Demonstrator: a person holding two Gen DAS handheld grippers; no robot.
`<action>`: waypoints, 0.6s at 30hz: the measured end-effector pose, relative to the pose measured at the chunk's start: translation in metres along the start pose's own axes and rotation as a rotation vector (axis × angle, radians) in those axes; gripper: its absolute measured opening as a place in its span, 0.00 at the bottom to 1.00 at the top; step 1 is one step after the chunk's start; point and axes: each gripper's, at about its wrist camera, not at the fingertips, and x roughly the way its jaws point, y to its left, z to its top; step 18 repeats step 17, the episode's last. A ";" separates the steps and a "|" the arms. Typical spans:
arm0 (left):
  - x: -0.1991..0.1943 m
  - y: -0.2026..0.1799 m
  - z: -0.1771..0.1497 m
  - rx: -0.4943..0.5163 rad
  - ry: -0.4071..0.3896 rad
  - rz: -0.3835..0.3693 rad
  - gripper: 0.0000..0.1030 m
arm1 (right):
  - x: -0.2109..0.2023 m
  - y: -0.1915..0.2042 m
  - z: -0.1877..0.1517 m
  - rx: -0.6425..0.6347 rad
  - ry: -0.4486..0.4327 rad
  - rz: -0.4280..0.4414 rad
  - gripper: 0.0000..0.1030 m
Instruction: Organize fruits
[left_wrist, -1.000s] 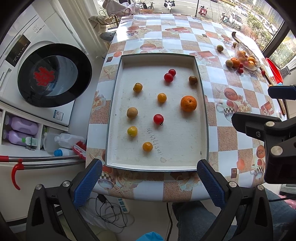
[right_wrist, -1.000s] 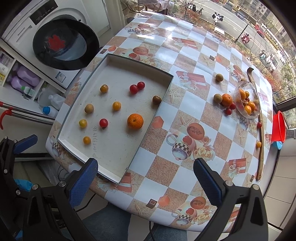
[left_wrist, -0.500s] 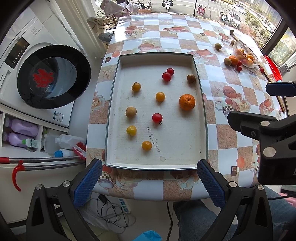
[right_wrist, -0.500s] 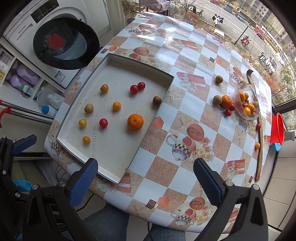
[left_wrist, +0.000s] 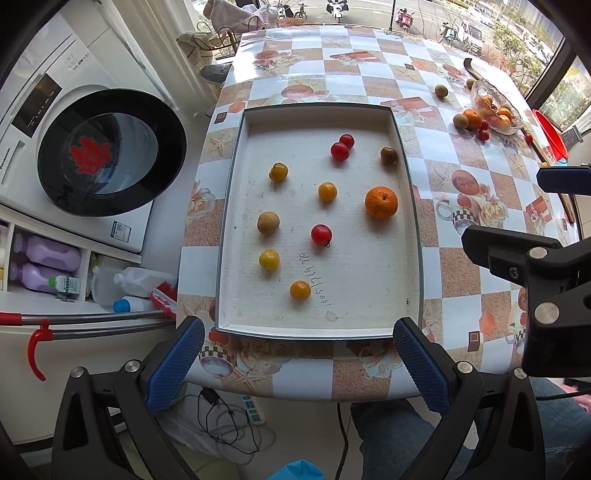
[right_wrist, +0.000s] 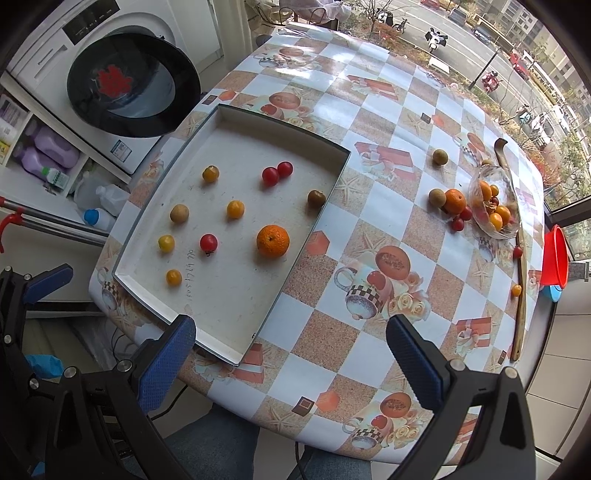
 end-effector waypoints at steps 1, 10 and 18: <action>0.001 0.000 0.000 0.001 0.001 0.003 1.00 | 0.000 0.000 0.000 -0.001 0.000 0.000 1.00; 0.006 0.004 0.001 -0.010 0.020 0.007 1.00 | 0.003 0.002 -0.001 -0.001 0.003 0.000 1.00; 0.002 0.003 0.002 -0.002 -0.013 -0.011 1.00 | 0.005 0.002 -0.001 0.001 0.007 0.003 1.00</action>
